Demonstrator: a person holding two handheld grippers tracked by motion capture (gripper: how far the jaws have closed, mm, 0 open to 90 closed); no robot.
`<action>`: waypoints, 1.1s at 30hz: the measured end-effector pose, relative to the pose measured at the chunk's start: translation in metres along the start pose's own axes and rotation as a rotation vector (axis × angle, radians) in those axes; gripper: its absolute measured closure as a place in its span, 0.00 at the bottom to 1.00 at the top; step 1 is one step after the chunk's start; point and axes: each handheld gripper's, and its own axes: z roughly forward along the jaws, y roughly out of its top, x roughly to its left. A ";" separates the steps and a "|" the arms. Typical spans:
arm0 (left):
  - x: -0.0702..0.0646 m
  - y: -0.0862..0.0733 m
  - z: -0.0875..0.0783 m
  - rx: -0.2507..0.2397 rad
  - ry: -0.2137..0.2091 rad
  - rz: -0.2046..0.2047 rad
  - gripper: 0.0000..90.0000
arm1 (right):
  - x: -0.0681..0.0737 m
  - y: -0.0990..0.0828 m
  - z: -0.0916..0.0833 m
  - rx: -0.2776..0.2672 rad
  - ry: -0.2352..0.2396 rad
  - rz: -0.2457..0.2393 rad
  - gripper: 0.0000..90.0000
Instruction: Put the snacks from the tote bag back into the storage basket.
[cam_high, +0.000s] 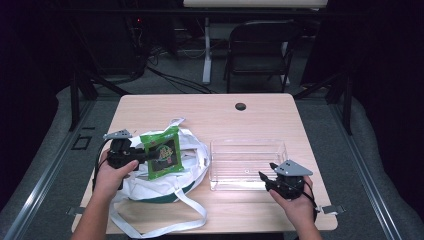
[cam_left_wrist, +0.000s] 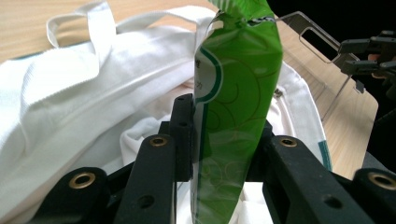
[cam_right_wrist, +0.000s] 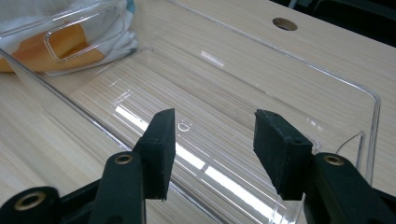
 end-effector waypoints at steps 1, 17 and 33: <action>0.000 0.001 -0.001 -0.004 0.003 0.007 0.80 | 0.000 0.000 0.000 0.000 0.001 -0.001 0.54; -0.017 0.025 0.000 -0.046 -0.010 0.068 0.80 | 0.001 0.000 0.000 0.005 0.001 -0.006 0.54; -0.040 0.054 0.013 -0.049 -0.040 0.142 0.80 | 0.000 0.011 -0.002 0.003 0.009 -0.022 0.54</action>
